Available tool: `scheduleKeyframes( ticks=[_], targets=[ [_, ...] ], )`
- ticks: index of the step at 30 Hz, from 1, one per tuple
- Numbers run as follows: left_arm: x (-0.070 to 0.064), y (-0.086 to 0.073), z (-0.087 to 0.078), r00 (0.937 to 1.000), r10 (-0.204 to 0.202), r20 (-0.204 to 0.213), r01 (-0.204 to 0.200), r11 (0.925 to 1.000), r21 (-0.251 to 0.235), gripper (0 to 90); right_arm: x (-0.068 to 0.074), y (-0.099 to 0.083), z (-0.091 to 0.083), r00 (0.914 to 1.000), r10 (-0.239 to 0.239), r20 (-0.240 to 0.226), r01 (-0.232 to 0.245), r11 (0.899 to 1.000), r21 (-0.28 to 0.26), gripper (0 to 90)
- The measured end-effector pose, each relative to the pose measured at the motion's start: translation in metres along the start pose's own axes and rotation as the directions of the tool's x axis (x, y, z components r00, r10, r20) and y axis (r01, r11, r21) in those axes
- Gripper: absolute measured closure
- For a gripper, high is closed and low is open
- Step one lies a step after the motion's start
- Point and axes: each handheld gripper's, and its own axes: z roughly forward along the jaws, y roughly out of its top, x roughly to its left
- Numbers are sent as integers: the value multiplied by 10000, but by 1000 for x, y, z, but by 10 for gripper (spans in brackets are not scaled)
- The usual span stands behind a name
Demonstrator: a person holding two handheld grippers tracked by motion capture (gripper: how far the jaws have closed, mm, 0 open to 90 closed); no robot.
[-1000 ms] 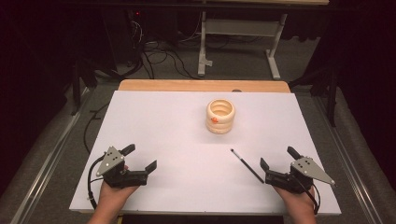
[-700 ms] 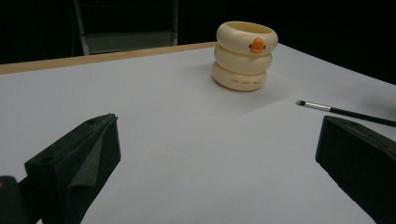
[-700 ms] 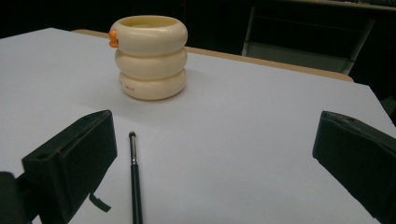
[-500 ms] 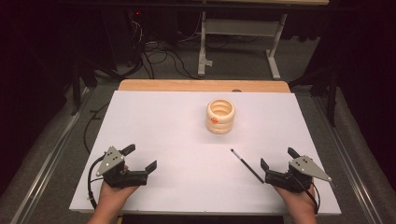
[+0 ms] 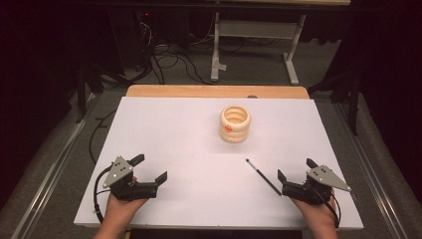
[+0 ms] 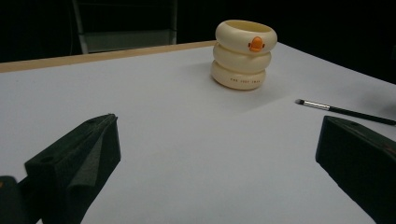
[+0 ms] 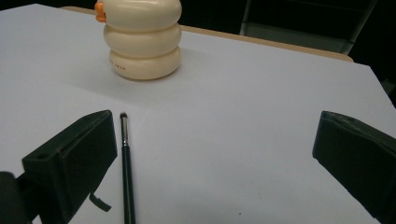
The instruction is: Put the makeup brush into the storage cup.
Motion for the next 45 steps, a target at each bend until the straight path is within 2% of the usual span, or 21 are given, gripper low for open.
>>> scheduleKeyframes(
  ticks=[5,14,28,45],
  targets=[
    [0,0,0,10000,4,9,-4,10000,17,7,-1,-1,2,10000,-51,-67,52,9999,143,13],
    [0,0,0,10000,49,25,-49,10000,68,7,1,-3,6,9997,-182,-155,194,9967,784,13],
    [0,0,0,10000,45,28,-45,10000,82,7,4,-4,10,9986,-444,-276,476,9903,1305,13],
    [0,-1,0,10000,22,54,-23,9999,102,7,8,-6,16,9955,-770,-545,873,9709,2231,12]
  ],
)
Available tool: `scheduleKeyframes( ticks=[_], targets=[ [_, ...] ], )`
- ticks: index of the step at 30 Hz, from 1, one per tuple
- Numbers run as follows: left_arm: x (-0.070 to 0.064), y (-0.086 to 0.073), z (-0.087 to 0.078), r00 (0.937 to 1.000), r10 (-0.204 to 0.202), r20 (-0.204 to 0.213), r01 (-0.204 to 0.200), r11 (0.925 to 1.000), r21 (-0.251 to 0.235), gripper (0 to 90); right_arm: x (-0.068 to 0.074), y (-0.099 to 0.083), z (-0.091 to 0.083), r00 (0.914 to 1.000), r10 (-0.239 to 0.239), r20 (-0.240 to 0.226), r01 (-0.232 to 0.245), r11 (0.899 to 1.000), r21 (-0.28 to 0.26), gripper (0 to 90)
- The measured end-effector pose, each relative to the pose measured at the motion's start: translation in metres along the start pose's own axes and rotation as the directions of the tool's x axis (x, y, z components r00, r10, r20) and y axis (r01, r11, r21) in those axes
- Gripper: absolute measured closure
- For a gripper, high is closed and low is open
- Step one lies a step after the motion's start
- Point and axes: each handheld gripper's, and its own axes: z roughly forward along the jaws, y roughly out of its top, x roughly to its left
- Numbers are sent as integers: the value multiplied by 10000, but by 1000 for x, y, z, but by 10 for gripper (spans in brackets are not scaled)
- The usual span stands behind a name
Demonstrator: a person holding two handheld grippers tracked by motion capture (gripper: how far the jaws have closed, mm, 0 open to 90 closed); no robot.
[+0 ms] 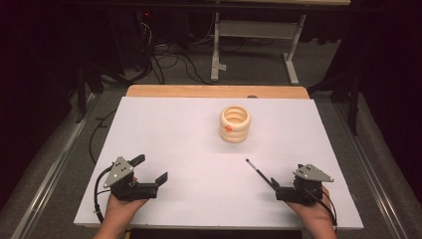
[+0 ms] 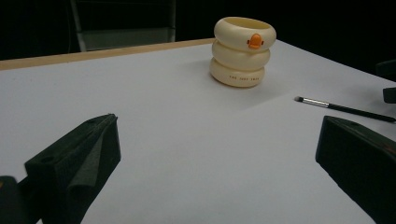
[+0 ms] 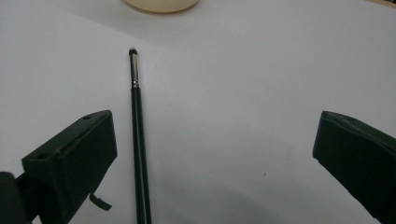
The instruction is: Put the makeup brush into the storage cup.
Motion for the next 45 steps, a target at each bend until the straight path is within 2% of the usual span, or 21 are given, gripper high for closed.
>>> scheduleKeyframes(
  ticks=[6,13,19,25,26,30,31,33,37,41,43,45],
  targets=[
    [1,0,-1,10000,-11,-8,11,10000,-23,7,3,0,3,9998,-105,-138,111,9987,491,12],
    [0,-1,-1,10000,-16,-61,16,10000,-24,7,4,0,4,9993,-277,-266,298,9961,826,12],
    [-1,-2,0,10000,-7,-56,7,10000,24,7,1,-1,4,9988,-148,-467,197,9940,1073,12],
    [-1,-2,-1,9999,-125,49,126,9999,-112,7,1,5,9,9982,-153,-576,240,9878,1541,12],
    [-1,-2,-1,9999,-136,72,136,9998,-124,7,1,7,10,9979,-65,-644,173,9856,1684,12],
    [0,-2,-2,9998,-137,118,139,9997,-193,7,4,9,12,9971,-251,-714,401,9753,2174,12],
    [0,-2,-3,9998,-125,125,127,9997,-201,7,5,11,12,9976,-379,-575,509,9680,2459,11],
    [0,-1,-3,9999,-92,128,95,9998,-195,7,6,12,12,9973,-449,-573,579,9659,2522,11],
    [1,-1,-3,9998,-144,139,147,9997,-212,7,7,17,12,9959,-585,-693,766,9512,2989,12],
    [-1,-1,-3,9998,-132,165,135,9997,-206,7,7,19,12,9956,-511,-791,740,9441,3212,12],
    [-1,-1,-2,9997,-140,176,144,9997,-213,7,6,21,12,9949,-669,-752,889,9338,3466,15],
    [-1,-1,-3,9997,-150,178,154,9996,-222,7,6,21,12,9942,-781,-737,992,9304,3528,16]
  ],
)
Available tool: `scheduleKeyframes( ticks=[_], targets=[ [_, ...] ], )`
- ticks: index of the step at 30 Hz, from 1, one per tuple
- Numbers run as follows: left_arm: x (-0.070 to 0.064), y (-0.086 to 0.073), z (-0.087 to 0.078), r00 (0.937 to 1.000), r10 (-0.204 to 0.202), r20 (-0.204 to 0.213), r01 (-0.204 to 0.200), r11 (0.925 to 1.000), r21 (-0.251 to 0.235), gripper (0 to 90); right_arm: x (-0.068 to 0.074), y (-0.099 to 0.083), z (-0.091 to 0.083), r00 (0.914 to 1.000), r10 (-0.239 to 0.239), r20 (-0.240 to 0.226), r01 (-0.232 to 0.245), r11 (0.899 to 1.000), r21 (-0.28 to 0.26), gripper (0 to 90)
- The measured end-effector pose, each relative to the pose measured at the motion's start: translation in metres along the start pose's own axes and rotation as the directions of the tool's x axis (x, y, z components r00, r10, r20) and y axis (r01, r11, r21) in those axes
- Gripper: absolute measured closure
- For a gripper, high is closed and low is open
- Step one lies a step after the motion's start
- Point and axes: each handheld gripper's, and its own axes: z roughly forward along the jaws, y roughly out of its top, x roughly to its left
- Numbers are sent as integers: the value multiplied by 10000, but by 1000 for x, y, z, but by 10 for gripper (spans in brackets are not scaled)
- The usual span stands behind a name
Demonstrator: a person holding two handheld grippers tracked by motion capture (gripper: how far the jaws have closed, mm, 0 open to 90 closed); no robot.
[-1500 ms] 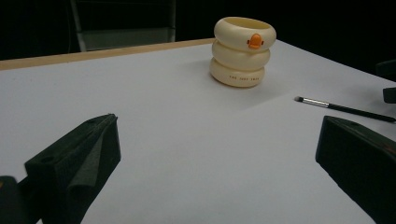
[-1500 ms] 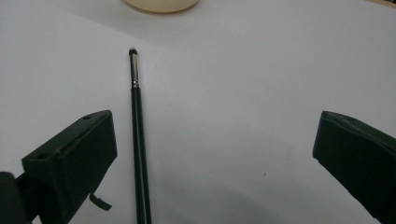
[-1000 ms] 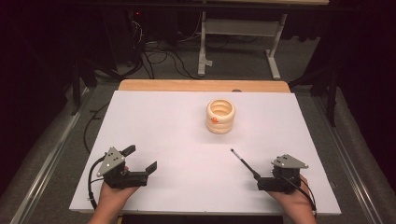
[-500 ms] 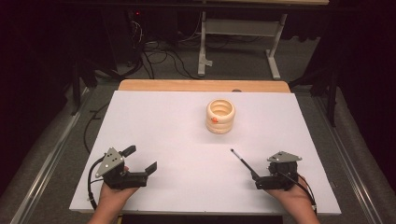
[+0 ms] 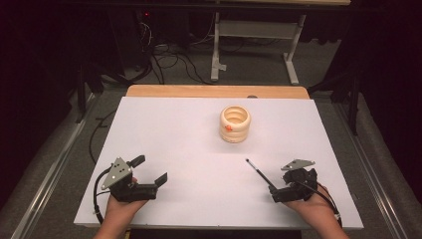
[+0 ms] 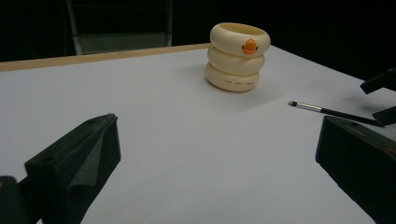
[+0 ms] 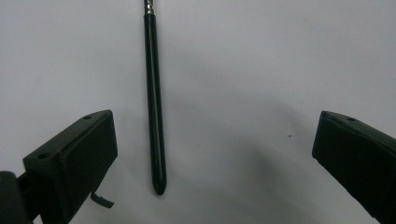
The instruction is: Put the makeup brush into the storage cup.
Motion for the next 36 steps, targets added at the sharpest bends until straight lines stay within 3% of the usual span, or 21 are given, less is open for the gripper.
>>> scheduleKeyframes(
  ticks=[5,18,24,25,26,30,36],
  targets=[
    [1,0,0,10000,-1,-6,1,10000,5,7,0,3,0,9998,-86,-198,98,9981,607,22],
    [1,0,0,10000,51,58,-51,10000,40,7,0,13,-3,9972,-299,-689,386,9909,1292,42],
    [1,1,0,10000,18,49,-18,10000,9,7,3,19,-2,9949,-629,-789,758,9820,1731,50],
    [2,0,0,10000,19,54,-19,10000,10,7,5,19,-2,9959,-427,-798,569,9810,1856,53],
    [2,0,0,10000,14,58,-14,10000,9,7,4,20,-2,9943,-659,-842,806,9794,1852,58],
    [1,0,0,9999,76,116,-77,9999,65,7,6,23,-1,9917,-742,-1046,948,9734,2084,81],
    [1,0,0,9999,67,128,-68,10000,48,7,8,31,-1,9873,-1220,-1014,1445,9558,2563,105]
  ],
)
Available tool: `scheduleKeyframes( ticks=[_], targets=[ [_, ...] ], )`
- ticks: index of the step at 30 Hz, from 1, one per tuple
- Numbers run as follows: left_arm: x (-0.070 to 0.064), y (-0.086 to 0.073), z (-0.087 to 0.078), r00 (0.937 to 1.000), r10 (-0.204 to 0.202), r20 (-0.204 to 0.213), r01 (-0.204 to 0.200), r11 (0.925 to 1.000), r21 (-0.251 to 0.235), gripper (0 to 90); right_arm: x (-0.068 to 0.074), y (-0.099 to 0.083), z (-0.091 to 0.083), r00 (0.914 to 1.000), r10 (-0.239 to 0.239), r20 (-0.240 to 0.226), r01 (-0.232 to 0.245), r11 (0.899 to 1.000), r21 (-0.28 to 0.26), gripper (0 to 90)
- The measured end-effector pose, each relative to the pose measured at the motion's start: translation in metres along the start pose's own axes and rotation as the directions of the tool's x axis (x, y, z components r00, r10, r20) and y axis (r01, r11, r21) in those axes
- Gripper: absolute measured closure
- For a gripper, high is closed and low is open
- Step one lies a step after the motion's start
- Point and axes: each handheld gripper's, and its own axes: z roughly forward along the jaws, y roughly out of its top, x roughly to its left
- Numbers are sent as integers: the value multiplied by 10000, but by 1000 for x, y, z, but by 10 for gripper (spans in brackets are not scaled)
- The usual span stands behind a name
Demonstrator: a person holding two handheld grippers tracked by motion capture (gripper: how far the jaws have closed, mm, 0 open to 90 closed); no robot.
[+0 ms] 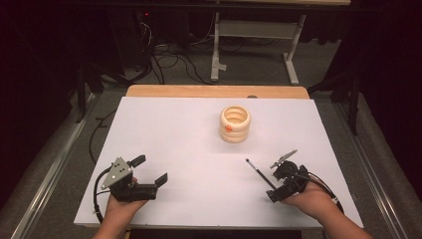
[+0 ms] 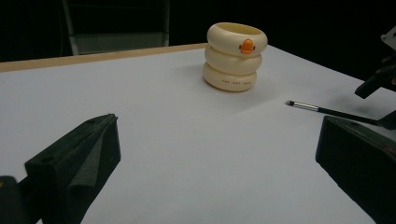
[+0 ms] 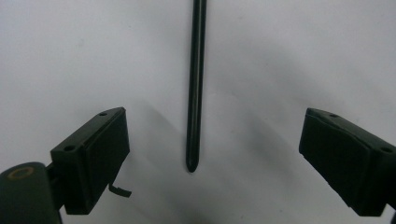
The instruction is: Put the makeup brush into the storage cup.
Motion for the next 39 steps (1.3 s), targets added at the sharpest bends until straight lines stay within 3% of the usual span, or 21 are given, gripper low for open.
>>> scheduleKeyframes(
  ticks=[15,19,25,34,39],
  targets=[
    [1,0,-1,10000,-30,-12,30,10000,-70,7,4,14,-2,9975,-693,-122,700,9952,686,268],
    [1,0,-1,10000,-21,8,21,10000,-37,7,3,15,-6,9969,-772,-135,779,9951,607,424],
    [1,0,0,10000,-8,16,8,10000,-25,7,0,17,-8,9987,-217,-451,249,9972,707,538],
    [1,0,0,10000,-11,10,11,10000,-30,7,1,22,-8,9977,-306,-607,363,9949,944,703],
    [2,0,-1,10000,-89,-20,89,9999,-93,7,2,25,-4,9974,-338,-634,410,9923,1168,740]
  ],
)
